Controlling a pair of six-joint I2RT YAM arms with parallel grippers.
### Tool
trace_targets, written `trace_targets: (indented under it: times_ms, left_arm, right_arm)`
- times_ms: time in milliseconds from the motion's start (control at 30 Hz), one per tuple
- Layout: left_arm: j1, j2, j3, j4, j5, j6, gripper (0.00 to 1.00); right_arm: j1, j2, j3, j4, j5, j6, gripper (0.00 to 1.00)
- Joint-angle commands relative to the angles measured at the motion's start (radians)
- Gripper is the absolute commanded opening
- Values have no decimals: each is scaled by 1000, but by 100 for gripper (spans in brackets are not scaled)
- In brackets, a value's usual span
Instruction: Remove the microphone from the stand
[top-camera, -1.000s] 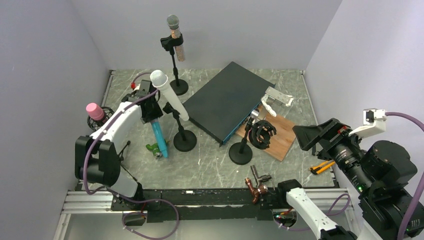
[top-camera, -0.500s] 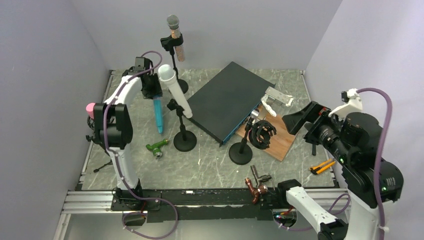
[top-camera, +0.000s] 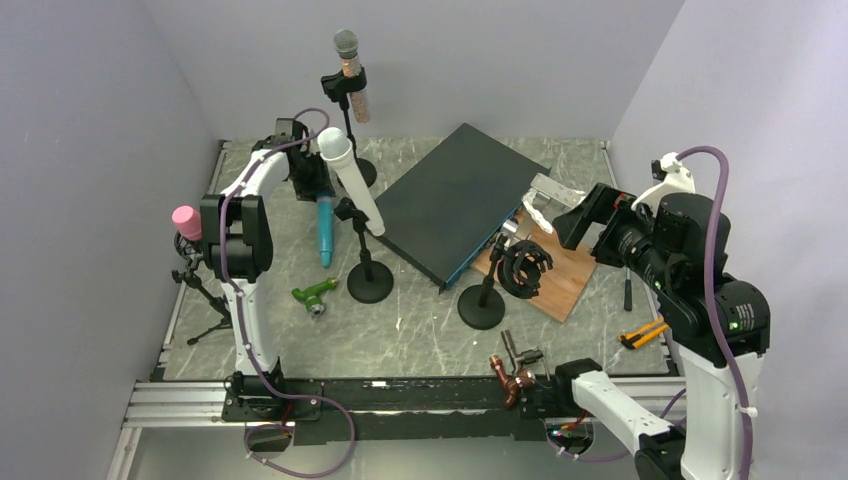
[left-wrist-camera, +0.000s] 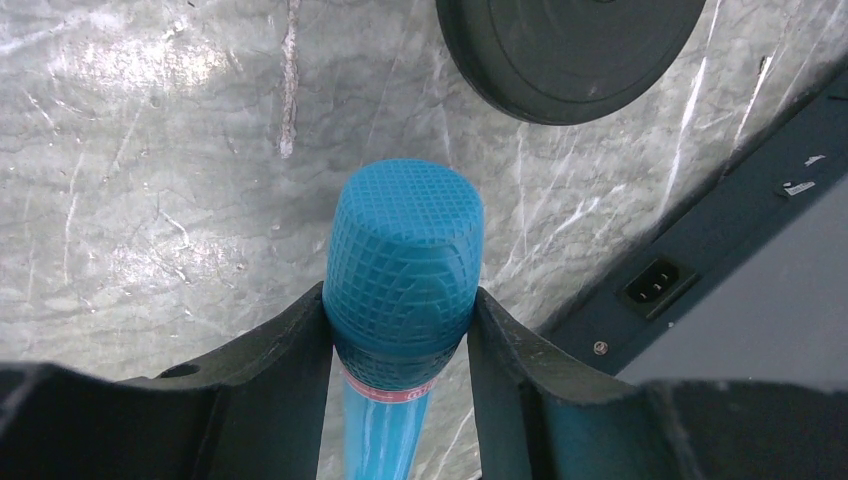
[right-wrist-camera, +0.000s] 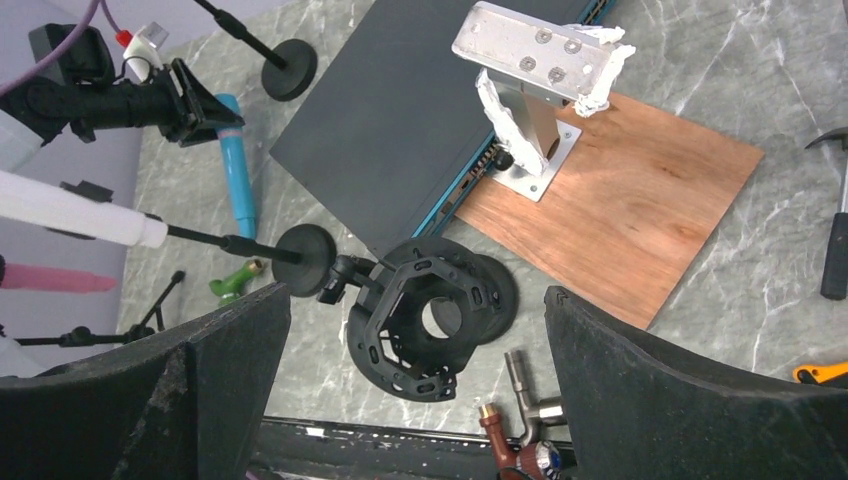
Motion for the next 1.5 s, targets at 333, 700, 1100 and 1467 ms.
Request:
trace_targets:
  times_ms: [333, 700, 1100, 1467]
  left_arm:
    - [10, -59, -23, 10, 31, -8, 38]
    - [10, -135, -36, -32, -45, 80, 99]
    - [13, -415, 228, -265, -204, 9, 99]
    - [14, -938, 13, -220, -161, -258, 93]
  right_arm:
    - [5, 33, -5, 74, -15, -95, 100]
    - [5, 26, 27, 43, -64, -118, 100]
    - [5, 0, 10, 17, -120, -86, 100]
    - [6, 9, 27, -14, -187, -33, 100]
